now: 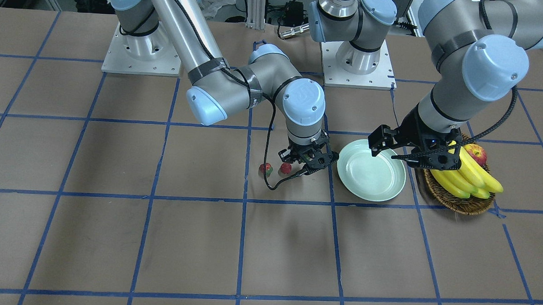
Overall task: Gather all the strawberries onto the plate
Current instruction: 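Carry the strawberry to the plate's edge and release it on the table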
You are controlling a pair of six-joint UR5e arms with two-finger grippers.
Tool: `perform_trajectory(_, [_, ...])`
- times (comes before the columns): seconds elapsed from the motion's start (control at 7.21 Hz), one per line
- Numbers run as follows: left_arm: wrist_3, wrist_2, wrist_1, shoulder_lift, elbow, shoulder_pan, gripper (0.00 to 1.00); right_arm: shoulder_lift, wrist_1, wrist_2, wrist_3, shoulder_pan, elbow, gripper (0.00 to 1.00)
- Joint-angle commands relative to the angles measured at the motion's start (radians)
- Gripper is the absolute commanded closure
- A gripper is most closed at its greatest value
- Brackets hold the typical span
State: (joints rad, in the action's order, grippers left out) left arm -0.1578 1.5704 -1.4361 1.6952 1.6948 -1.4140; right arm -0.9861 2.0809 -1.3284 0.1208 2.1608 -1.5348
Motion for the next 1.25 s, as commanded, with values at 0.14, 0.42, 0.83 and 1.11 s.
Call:
perform_trajectory(0.14, [0.0,0.0,0.0,0.003,0.0,0.0,0.0,0.02,0.015,0.022,-0.003,0.007,0.001,0.43])
perform_trajectory(0.42, [-0.002,0.0,0.0,0.003,0.0,0.0,0.0,0.02,0.015,0.014,-0.003,0.007,0.004,0.23])
perform_trajectory(0.83, [0.003,-0.004,0.0,0.003,-0.001,0.0,0.0,-0.023,0.022,-0.006,-0.007,0.004,0.019,0.0])
perform_trajectory(1.11, [0.01,-0.003,0.002,0.0,-0.004,-0.006,0.0,-0.084,-0.016,-0.098,-0.012,-0.022,0.036,0.0])
